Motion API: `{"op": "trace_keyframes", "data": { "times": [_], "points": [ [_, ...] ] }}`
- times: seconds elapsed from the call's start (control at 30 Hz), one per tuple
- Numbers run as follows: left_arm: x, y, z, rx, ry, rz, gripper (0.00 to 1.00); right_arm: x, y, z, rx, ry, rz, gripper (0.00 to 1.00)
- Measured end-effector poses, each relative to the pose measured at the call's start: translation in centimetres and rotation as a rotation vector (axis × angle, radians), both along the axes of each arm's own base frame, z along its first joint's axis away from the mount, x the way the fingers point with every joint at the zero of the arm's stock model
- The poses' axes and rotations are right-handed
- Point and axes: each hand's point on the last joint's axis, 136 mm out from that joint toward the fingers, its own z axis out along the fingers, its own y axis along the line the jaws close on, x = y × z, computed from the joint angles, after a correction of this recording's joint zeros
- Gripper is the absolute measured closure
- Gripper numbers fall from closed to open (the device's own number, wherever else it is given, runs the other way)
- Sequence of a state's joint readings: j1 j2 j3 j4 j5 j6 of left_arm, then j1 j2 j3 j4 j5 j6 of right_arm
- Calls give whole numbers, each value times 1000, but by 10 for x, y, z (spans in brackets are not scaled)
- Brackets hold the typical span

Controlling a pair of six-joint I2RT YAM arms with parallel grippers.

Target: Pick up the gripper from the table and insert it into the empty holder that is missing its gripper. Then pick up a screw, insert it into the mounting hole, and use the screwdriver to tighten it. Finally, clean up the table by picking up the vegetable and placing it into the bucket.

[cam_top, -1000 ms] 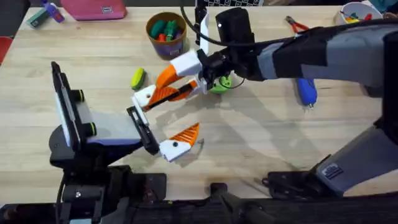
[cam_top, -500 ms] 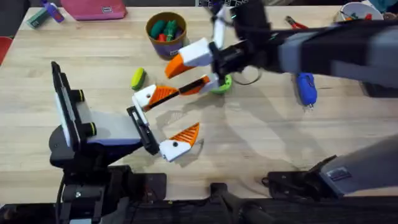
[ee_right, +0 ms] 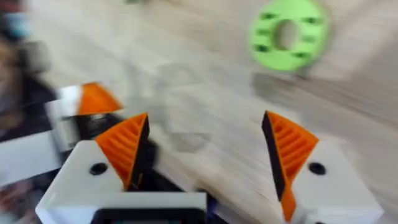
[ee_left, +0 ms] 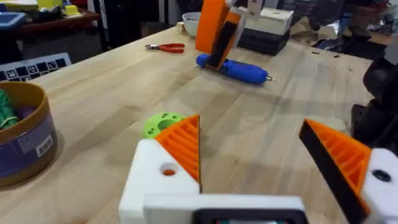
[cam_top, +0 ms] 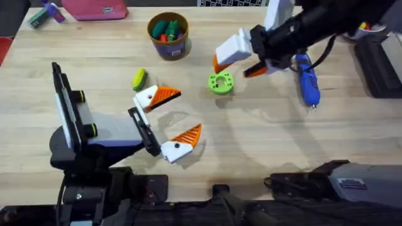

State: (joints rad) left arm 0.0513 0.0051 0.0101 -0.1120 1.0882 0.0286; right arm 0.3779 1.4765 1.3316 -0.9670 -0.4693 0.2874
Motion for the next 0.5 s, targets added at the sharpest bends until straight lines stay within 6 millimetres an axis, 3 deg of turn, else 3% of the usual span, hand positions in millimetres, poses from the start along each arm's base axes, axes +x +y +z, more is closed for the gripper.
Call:
{"op": "trace_keyframes", "data": {
  "times": [0.23, 0.5],
  "points": [
    [0, 0, 0, 0, 0, 0, 15, 1, -30, 0, -329, 23, -173, 8],
    [0, 0, 0, 0, 1, 0, 15, 14, -12, -18, -424, 100, -352, 7]
  ]
}}
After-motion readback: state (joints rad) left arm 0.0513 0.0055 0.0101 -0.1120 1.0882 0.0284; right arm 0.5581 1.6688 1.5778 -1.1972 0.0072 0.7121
